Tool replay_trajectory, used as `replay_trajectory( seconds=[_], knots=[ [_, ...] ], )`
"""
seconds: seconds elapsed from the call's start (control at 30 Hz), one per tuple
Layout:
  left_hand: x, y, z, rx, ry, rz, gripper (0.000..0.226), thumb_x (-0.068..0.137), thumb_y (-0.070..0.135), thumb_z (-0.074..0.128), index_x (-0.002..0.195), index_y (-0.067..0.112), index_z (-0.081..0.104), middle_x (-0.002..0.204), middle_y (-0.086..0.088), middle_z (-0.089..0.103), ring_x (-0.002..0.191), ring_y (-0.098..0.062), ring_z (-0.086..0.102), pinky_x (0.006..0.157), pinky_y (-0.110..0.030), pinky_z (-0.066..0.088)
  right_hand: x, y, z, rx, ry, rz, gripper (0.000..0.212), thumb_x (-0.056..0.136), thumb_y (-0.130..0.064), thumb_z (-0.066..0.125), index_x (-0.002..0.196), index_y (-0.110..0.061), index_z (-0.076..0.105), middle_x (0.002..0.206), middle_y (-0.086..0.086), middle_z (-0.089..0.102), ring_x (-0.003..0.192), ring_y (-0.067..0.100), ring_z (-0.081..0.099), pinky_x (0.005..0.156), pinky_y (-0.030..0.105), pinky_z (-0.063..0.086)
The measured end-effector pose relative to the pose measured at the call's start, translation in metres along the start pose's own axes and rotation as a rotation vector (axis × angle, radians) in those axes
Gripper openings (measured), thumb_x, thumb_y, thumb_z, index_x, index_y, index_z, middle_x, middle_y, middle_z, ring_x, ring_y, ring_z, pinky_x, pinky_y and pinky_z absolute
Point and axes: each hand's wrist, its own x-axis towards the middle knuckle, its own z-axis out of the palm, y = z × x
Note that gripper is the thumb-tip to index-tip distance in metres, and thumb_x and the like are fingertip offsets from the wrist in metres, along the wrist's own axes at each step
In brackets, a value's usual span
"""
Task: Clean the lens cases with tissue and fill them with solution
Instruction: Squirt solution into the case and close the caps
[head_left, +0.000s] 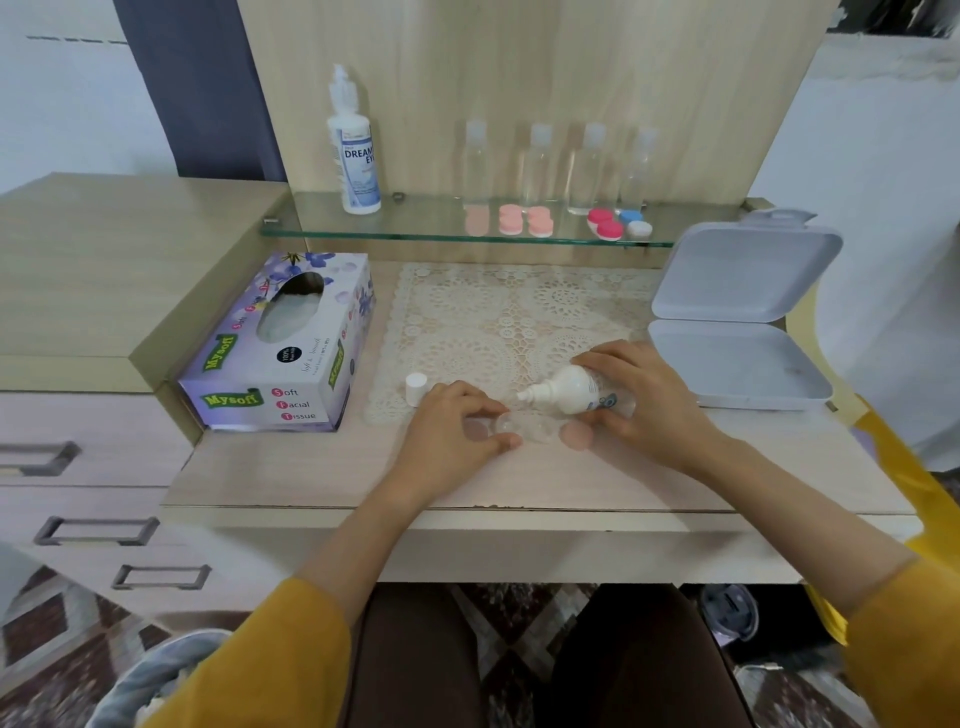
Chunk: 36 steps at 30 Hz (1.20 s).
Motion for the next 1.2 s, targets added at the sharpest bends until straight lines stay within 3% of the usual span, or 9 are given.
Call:
replay_trajectory(
  seconds=[0.13,0.27,0.4,0.6,0.8,1.03,1.2],
  knots=[
    [-0.001,0.001,0.0,-0.061,0.046,-0.032,0.027,0.065,0.027,0.081,0.084,0.02,0.063,0.092,0.005,0.059,0.094,-0.012,0.052,0.086,-0.025,0.042,0.006,0.003,-0.001,-0.004,-0.01,0.01,0.051,0.064,0.003,0.075,0.112,-0.005,0.063,0.107,0.01,0.063,0.094,0.031,0.052,0.08,0.029,0.032],
    [-0.003,0.002,-0.002,-0.06,0.019,-0.025,0.045,0.064,0.026,0.082,0.104,0.017,0.063,0.096,0.008,0.058,0.094,-0.01,0.05,0.085,-0.018,0.039,0.009,0.004,-0.002,0.007,-0.013,0.013,0.052,0.067,-0.001,0.075,0.116,-0.008,0.061,0.111,0.008,0.063,0.099,0.028,0.049,0.083,0.027,0.03],
    [-0.002,0.0,-0.002,-0.051,0.027,-0.017,0.037,0.067,0.022,0.08,0.1,0.017,0.066,0.097,0.005,0.061,0.094,-0.009,0.051,0.081,-0.007,0.035,0.009,0.006,-0.001,-0.016,-0.02,-0.028,0.052,0.065,0.0,0.076,0.115,-0.009,0.063,0.11,0.007,0.064,0.099,0.028,0.05,0.082,0.028,0.032],
    [-0.001,0.0,-0.003,0.003,-0.009,-0.004,0.032,0.073,0.023,0.075,0.105,0.023,0.069,0.099,0.004,0.06,0.097,-0.01,0.048,0.084,-0.015,0.034,0.011,0.008,-0.004,-0.077,-0.035,-0.112,0.055,0.058,0.003,0.078,0.111,-0.009,0.065,0.103,0.006,0.066,0.093,0.033,0.053,0.071,0.039,0.047],
    [-0.001,0.001,-0.003,-0.004,0.014,0.004,0.033,0.072,0.025,0.076,0.104,0.023,0.069,0.093,0.008,0.061,0.093,-0.008,0.049,0.081,-0.007,0.031,0.017,0.01,-0.012,-0.132,-0.073,-0.16,0.058,0.057,0.001,0.081,0.111,-0.011,0.066,0.103,0.005,0.065,0.095,0.033,0.053,0.07,0.032,0.04],
    [-0.003,0.001,-0.003,-0.011,0.021,0.015,0.026,0.072,0.024,0.076,0.097,0.022,0.071,0.092,0.006,0.063,0.091,-0.01,0.05,0.079,-0.008,0.031,0.02,0.006,-0.016,-0.148,-0.087,-0.218,0.058,0.056,-0.001,0.083,0.11,-0.01,0.067,0.101,0.006,0.066,0.092,0.034,0.053,0.067,0.036,0.045],
    [-0.003,0.002,-0.003,-0.013,0.027,0.006,0.027,0.072,0.025,0.076,0.098,0.019,0.071,0.093,0.003,0.063,0.091,-0.01,0.049,0.079,-0.009,0.032,0.023,0.0,-0.019,-0.148,-0.071,-0.257,0.056,0.056,-0.001,0.083,0.109,-0.01,0.067,0.099,0.006,0.067,0.089,0.034,0.053,0.07,0.033,0.04]
  ],
)
